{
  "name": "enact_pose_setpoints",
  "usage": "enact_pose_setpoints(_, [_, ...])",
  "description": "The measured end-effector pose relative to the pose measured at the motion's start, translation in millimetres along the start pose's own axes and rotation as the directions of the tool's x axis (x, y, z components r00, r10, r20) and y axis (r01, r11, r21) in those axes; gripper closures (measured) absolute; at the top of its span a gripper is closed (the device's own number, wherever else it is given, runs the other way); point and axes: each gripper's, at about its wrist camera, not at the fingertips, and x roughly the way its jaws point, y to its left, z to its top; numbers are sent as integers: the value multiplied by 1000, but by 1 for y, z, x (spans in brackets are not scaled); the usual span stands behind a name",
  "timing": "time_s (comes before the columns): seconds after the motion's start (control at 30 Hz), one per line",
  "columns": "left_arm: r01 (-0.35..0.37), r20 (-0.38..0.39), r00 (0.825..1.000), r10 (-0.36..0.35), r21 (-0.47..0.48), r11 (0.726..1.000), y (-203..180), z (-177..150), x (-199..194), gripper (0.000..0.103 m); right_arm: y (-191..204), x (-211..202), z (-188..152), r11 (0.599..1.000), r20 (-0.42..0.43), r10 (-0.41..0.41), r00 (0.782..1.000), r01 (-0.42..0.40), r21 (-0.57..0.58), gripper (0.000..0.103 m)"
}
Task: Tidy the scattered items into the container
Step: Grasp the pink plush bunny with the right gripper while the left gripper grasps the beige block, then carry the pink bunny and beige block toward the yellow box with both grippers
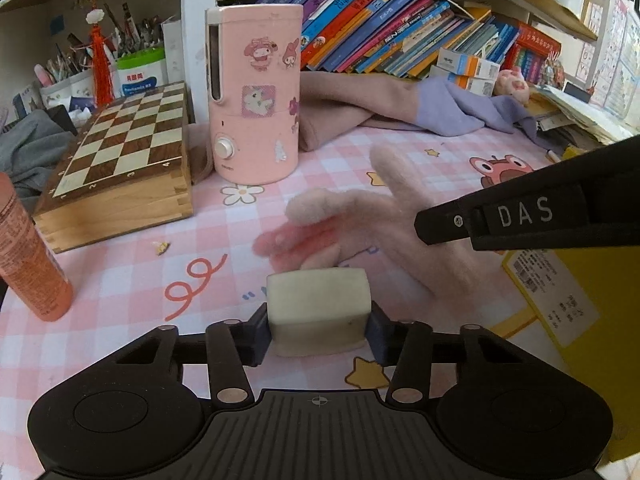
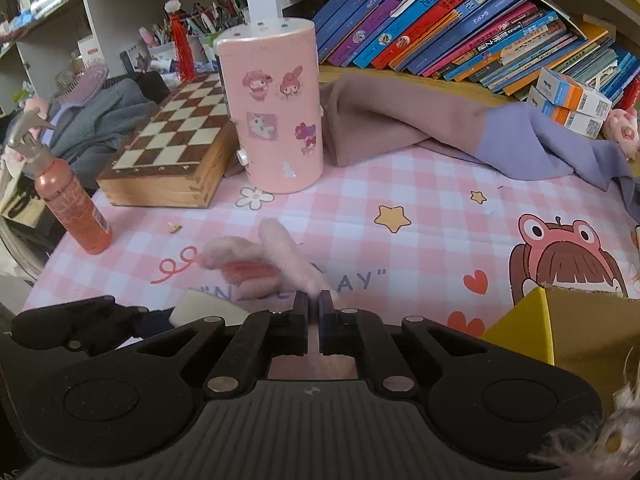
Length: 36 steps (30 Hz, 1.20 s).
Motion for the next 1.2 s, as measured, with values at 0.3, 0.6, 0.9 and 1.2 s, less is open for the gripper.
enact_pose_setpoints(0.3, [11,64,998,-9,-41,999,10,0,-56,62,4,-37,1,997,79,51,996,-55,51,99])
enact_pose_setpoints(0.6, [6,107,994,2,-70,998,15,-12,-108,62,15,-73,-15,991,103,118,988,-124,45,99])
enact_pose_setpoints(0.9, [-22,100,994,32,-97,995,23,-34,-136,63,20,-100,-37,988,134,121,984,-132,81,99])
enact_pose_setpoints(1.2, [-55,113,991,70,-133,990,34,-53,-159,63,19,-115,-51,987,153,92,984,-110,117,99])
